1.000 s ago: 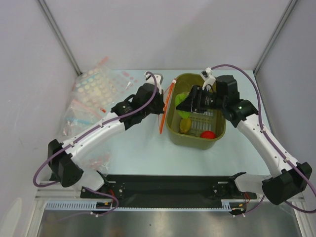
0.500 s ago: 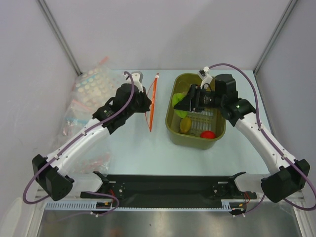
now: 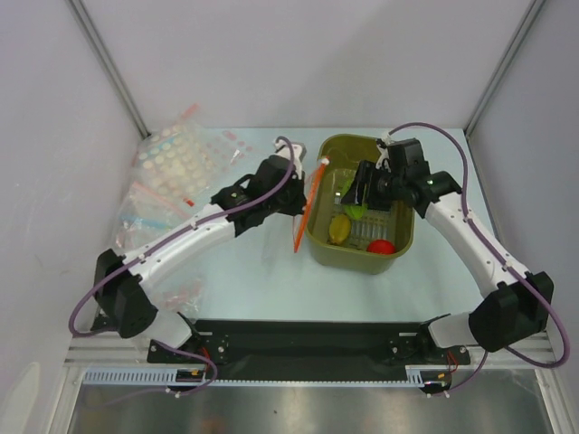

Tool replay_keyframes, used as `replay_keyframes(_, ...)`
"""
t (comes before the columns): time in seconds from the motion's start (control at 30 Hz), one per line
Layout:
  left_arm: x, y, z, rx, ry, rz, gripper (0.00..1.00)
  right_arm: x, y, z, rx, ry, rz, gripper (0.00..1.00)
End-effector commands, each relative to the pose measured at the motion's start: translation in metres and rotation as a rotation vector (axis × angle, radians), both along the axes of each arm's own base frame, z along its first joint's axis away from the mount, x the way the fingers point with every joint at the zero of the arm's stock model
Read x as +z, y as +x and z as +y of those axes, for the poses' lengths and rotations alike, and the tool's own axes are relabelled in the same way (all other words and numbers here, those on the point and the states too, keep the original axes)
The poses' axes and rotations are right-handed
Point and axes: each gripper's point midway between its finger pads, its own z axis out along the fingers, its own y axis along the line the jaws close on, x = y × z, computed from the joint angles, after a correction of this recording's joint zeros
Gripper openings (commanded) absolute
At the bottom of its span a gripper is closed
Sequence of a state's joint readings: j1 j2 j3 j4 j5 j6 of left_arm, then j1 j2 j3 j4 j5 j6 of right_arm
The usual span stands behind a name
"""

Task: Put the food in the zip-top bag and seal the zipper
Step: Place the fake fruit in the bin, then adjust the zipper food storage bag at the center of the board.

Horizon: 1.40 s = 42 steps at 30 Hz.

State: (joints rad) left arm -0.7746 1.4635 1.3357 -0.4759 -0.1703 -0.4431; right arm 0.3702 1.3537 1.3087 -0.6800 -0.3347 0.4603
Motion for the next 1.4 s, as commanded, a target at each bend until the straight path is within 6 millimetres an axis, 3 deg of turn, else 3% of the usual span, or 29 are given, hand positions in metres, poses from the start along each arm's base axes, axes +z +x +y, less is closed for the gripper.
replay_keyframes(0.0, 0.019, -0.013, -0.053, -0.161, -0.071, -0.019, 0.00, -0.035, -0.001, -0.022, -0.040, -0.179, 0.066, 0.30)
replay_keyframes(0.13, 0.015, -0.013, -0.042, -0.109, -0.036, -0.005, 0.00, -0.067, 0.000, -0.026, -0.029, -0.252, 0.142, 0.39)
replay_keyframes(0.27, 0.029, -0.008, -0.027, -0.079, -0.045, -0.062, 0.00, -0.072, 0.000, -0.013, 0.013, -0.200, 0.153, 0.48)
replay_keyframes(0.3, 0.031, -0.008, -0.024, -0.075, -0.043, -0.065, 0.00, -0.070, 0.001, -0.010, 0.025, -0.184, 0.150, 0.62)
replay_keyframes(0.33, 0.031, -0.007, -0.022, -0.072, -0.042, -0.064, 0.00, -0.066, -0.002, -0.003, 0.053, -0.152, 0.149, 0.70)
replay_keyframes(0.4, 0.031, -0.008, -0.021, -0.070, -0.042, -0.060, 0.00, -0.048, 0.000, 0.006, 0.076, -0.101, 0.075, 0.84)
replay_keyframes(0.43, 0.030, -0.009, -0.022, -0.075, -0.047, -0.052, 0.00, -0.038, -0.002, 0.014, 0.104, -0.055, 0.050, 0.85)
replay_keyframes(0.57, 0.030, -0.013, -0.026, -0.076, -0.090, -0.033, 0.00, 0.005, -0.002, 0.032, 0.152, 0.084, -0.074, 0.80)
replay_keyframes(0.7, 0.033, -0.014, -0.027, -0.071, -0.117, -0.038, 0.00, 0.031, -0.008, 0.047, 0.208, 0.196, -0.115, 0.56)
replay_keyframes(0.77, 0.035, -0.017, -0.029, -0.090, -0.127, -0.039, 0.00, 0.045, -0.012, 0.053, 0.229, 0.252, -0.130, 0.54)
replay_keyframes(1.07, 0.049, -0.025, -0.032, -0.124, -0.202, -0.065, 0.01, 0.049, -0.009, 0.066, 0.250, 0.320, -0.105, 0.54)
replay_keyframes(1.37, 0.055, -0.032, -0.038, -0.159, -0.249, -0.065, 0.00, 0.051, -0.006, 0.075, 0.276, 0.358, -0.090, 0.43)
